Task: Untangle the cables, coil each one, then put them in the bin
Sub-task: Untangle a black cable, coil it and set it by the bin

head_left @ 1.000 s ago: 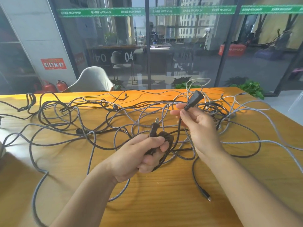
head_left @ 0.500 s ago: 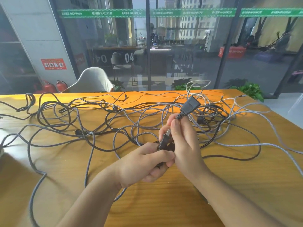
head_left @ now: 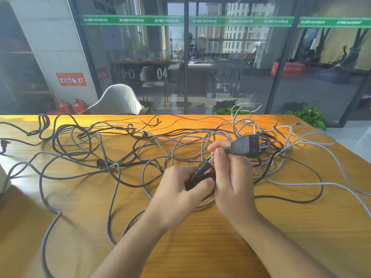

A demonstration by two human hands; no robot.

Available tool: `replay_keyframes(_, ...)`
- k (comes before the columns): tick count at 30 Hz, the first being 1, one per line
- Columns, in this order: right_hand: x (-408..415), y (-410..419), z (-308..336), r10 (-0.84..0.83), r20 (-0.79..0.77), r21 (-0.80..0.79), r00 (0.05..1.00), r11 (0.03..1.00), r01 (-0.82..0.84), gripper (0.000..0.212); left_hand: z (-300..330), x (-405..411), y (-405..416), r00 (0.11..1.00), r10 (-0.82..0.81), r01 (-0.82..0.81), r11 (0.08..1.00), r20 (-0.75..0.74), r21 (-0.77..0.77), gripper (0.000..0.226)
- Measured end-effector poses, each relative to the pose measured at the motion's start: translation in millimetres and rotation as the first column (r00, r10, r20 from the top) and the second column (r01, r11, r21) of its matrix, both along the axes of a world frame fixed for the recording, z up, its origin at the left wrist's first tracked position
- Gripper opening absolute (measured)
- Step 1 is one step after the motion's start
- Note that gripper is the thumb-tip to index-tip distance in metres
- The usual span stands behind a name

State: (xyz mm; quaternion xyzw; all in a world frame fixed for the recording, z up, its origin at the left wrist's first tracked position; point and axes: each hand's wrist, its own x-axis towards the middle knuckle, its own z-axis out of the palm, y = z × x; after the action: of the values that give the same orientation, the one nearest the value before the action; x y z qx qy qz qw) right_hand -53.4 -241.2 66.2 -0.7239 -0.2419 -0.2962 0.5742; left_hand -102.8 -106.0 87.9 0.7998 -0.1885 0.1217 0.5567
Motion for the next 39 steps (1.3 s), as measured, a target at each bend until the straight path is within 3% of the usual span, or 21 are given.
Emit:
replay_keyframes(5, -1, 3, -1, -0.036, 0.034, -0.043, 0.999, 0.998, 0.037, 0.039, -4, 0, -5, 0.992, 0.123, -0.123, 0.957, -0.017, -0.262, 0.025)
replay_keyframes(8, -1, 1, -2, 0.003, 0.028, -0.070, 1.000, 0.998, -0.002, 0.038, -6, 3, -7, 0.981, 0.194, -0.188, 0.948, -0.003, -0.255, 0.023)
replay_keyframes(14, 4, 0, -2, -0.004, 0.088, -0.065, 0.996, 0.998, 0.010, 0.037, -14, 5, -14, 0.984, 0.171, -0.150, 0.946, 0.049, -0.288, 0.024)
replay_keyframes(20, 4, 0, 0, -0.053, -0.032, -0.016, 0.998, 0.998, 0.052, 0.047, -18, 6, -21, 0.984, 0.147, -0.113, 0.950, 0.098, -0.290, 0.035)
replay_keyframes(27, 6, -5, 5, -0.082, -0.178, 0.191, 0.981, 0.975, 0.116, 0.036, -15, -1, -34, 0.974, 0.195, -0.159, 0.951, 0.115, -0.265, 0.028)
replay_keyframes(33, 8, -1, 6, 0.199, -0.359, 0.270, 0.912, 0.957, -0.102, 0.035, -7, 2, -20, 0.970, 0.232, -0.192, 0.914, 0.072, -0.356, 0.028)
replay_keyframes(37, 22, -20, 9, 0.194, -0.473, 0.244, 0.860, 0.966, -0.084, 0.034, -3, 10, 0, 0.964, 0.245, -0.262, 0.809, -0.103, -0.527, 0.030)
replay_keyframes(39, 28, -29, 4, 0.118, -0.507, 0.003, 0.854, 0.991, -0.135, 0.036, -1, 12, 5, 0.962, 0.208, -0.271, 0.762, -0.175, -0.588, 0.031)
